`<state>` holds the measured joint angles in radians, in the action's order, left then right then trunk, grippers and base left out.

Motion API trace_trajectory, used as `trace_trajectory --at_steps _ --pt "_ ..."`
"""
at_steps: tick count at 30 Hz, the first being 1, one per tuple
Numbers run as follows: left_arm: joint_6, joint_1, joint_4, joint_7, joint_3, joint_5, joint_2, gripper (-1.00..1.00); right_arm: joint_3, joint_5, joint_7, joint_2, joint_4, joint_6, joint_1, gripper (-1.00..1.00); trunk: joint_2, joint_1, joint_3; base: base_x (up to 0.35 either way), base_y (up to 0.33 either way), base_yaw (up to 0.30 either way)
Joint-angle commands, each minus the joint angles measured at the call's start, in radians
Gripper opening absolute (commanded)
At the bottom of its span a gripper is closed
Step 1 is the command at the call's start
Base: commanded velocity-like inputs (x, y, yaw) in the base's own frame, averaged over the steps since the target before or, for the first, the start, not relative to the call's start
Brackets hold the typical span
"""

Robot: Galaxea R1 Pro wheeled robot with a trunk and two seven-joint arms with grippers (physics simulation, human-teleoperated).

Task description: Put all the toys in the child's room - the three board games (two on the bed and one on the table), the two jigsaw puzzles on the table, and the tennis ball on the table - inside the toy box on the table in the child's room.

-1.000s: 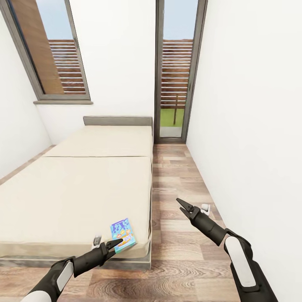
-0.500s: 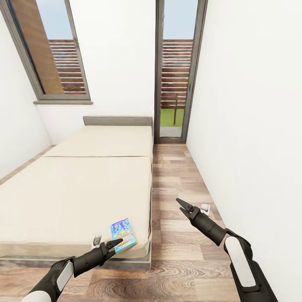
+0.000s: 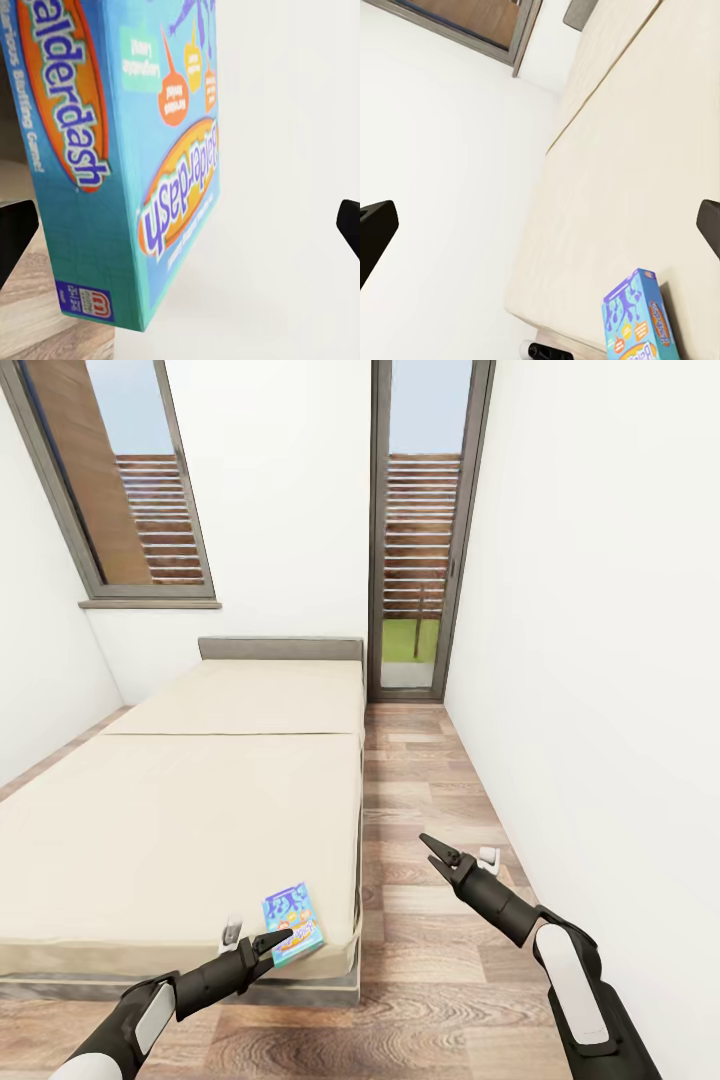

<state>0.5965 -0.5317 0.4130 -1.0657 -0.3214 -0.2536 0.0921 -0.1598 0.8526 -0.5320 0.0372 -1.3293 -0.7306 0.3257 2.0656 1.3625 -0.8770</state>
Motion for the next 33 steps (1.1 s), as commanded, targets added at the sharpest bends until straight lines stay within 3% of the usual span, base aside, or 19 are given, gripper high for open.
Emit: trace_trajectory --at_steps 1,3,4,33 --pt "0.008 -0.001 0.000 -0.002 -0.002 -0.003 0.000 1.00 -0.003 0.002 -0.002 0.001 0.000 -0.007 0.001 1.00 0.000 0.000 -0.001 0.013 0.000 0.000" --pt "0.008 -0.001 0.000 -0.002 -0.002 -0.003 0.000 1.00 -0.003 0.002 -0.002 0.001 0.001 -0.007 0.001 1.00 0.000 0.000 -0.001 0.009 0.000 0.000" --pt "0.008 -0.001 0.000 -0.002 -0.002 -0.003 0.000 -1.00 -0.003 0.002 -0.002 0.001 0.001 -0.007 0.001 1.00 0.000 0.000 -0.001 0.007 0.000 0.000" --pt "0.008 -0.001 0.000 -0.004 -0.004 -0.006 0.000 -1.00 -0.003 0.002 -0.002 0.001 0.002 -0.007 0.001 1.00 -0.021 -0.012 0.009 0.000 0.000 0.000"
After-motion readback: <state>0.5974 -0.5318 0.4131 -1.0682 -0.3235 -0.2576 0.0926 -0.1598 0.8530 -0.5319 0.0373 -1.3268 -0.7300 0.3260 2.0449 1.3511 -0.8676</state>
